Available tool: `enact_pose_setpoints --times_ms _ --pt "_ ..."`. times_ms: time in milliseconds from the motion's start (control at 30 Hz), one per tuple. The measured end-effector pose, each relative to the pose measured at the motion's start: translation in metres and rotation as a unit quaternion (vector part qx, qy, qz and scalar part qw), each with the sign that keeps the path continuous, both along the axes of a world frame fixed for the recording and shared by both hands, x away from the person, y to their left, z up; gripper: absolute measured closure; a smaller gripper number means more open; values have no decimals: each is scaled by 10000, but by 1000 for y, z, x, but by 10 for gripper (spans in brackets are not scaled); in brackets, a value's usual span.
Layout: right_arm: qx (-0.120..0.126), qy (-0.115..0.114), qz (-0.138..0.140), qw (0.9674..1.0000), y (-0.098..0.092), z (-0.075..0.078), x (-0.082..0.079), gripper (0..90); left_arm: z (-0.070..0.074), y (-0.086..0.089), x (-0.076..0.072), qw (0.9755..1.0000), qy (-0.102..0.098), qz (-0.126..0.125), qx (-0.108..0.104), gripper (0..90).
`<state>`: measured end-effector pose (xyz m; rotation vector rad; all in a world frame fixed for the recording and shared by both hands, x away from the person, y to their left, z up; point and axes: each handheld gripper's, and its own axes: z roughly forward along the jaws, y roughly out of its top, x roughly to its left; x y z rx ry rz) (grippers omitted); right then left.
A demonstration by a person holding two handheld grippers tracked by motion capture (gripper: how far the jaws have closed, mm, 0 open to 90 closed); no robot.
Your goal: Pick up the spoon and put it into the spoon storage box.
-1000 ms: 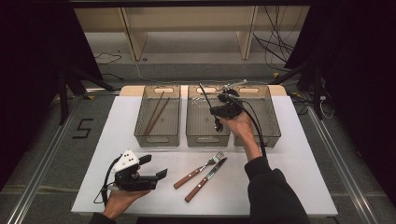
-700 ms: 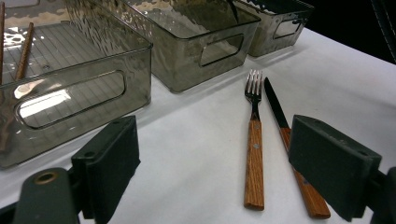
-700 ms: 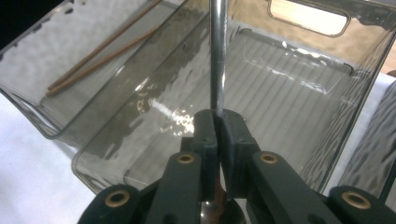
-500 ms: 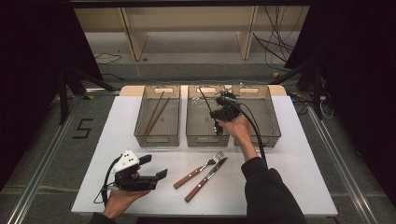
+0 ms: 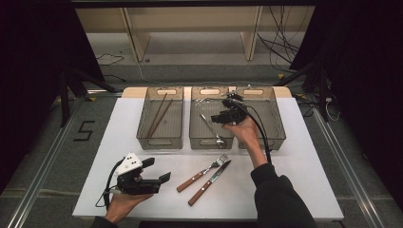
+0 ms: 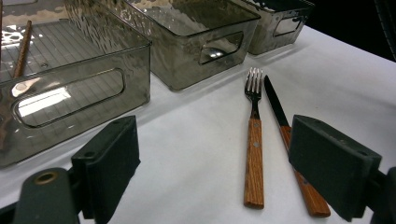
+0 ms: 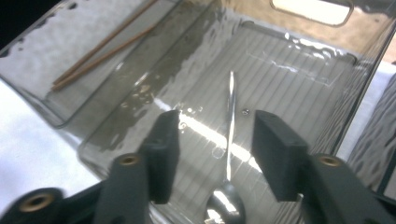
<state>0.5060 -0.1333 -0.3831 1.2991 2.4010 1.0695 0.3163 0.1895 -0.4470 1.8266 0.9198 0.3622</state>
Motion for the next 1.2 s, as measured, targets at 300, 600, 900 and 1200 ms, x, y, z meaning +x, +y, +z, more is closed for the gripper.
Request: enact_pose_setpoints --times_ms 300,600,900,1200 --pt "146 -328 347 9988 -12 17 -30 384 0 -1 0 10000 31 13 -3 160" --pt "264 -568 496 9968 -26 25 -58 355 -1 -3 1 9999 145 27 28 160" --pt "425 -709 531 9952 -45 22 -83 342 0 -7 3 9996 264 7 126 160" --pt "578 -782 494 9940 -63 15 -105 308 3 -11 8 9990 386 9 220 160"
